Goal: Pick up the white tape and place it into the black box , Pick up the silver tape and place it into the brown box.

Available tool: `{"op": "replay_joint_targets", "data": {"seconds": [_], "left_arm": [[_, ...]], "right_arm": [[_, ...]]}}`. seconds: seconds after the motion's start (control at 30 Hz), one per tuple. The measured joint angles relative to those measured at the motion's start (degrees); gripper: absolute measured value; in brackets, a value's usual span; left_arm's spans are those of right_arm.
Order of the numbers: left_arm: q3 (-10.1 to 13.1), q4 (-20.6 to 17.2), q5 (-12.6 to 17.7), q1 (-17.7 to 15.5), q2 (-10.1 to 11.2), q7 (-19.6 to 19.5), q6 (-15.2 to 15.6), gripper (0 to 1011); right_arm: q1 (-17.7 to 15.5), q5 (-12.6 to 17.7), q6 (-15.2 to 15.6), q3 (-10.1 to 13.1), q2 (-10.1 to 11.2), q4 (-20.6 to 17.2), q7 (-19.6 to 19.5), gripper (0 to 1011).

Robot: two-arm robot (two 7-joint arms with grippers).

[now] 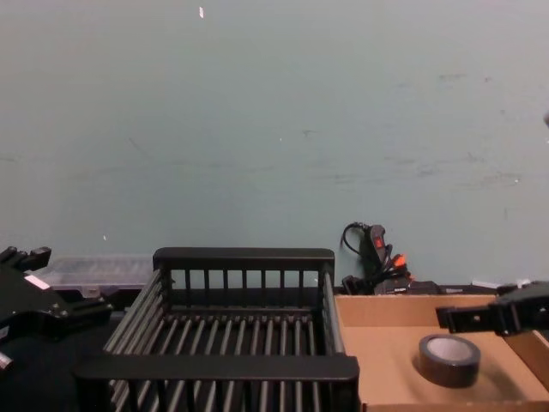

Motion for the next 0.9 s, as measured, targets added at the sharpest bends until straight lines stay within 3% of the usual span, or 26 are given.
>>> {"op": "replay_joint_targets", "data": {"seconds": [0.23,0.47,0.67,0.9], "left_arm": [[0.0,0.0,0.0,0.0,0.0,0.0,0.0,1001],[0.0,0.0,0.0,0.0,0.0,0.0,0.0,1001],[0.0,0.0,0.0,0.0,0.0,0.0,0.0,1001],[0.0,0.0,0.0,0.0,0.0,0.0,0.0,1002]], "right_arm": [[-4.43,0.61,4.3,0.08,2.69,-7.55,0.9,1002],[-8.23,1.25,8.03,0.0,4.75,-12.8,1.83,1002],[-10.64,1.81,9.98,-0.66,6.06,-15.57,2.79,1003],[-11.94,2.27,11.04,-3.03,7.1,-17.46,4.25,1002]]}}
